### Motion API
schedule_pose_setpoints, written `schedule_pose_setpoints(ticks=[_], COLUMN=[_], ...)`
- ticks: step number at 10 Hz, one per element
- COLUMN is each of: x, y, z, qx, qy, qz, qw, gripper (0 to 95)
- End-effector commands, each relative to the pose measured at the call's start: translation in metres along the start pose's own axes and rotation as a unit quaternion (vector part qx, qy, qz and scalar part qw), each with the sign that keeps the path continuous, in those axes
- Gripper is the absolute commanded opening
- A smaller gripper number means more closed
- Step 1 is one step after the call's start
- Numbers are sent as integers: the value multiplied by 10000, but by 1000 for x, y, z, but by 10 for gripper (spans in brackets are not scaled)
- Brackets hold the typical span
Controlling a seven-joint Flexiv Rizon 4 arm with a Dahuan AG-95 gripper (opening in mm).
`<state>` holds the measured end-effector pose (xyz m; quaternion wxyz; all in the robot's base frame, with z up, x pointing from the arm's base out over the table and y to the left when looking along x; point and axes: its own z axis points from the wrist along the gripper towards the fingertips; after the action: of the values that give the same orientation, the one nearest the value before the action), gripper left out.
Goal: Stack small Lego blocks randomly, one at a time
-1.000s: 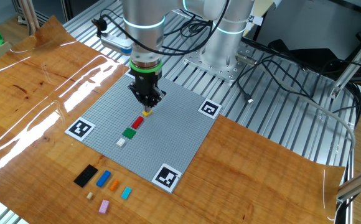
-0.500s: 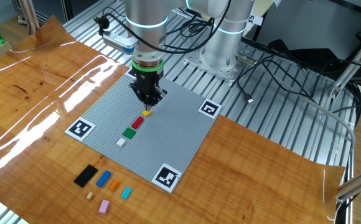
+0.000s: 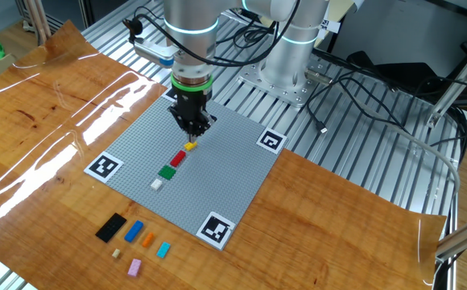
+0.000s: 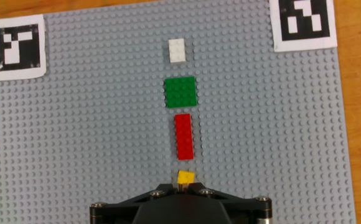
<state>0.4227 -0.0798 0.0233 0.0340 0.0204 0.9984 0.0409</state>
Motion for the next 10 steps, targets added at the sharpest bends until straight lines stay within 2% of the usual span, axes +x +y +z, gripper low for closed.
schedule_pose_setpoints(ticks=[1,10], x=[0,2], y=[0,-2], z=[-1,9], qx=[31,65], qy=[-5,-46], qz=[-12,51], qw=[10000,10000], gripper=[190,190])
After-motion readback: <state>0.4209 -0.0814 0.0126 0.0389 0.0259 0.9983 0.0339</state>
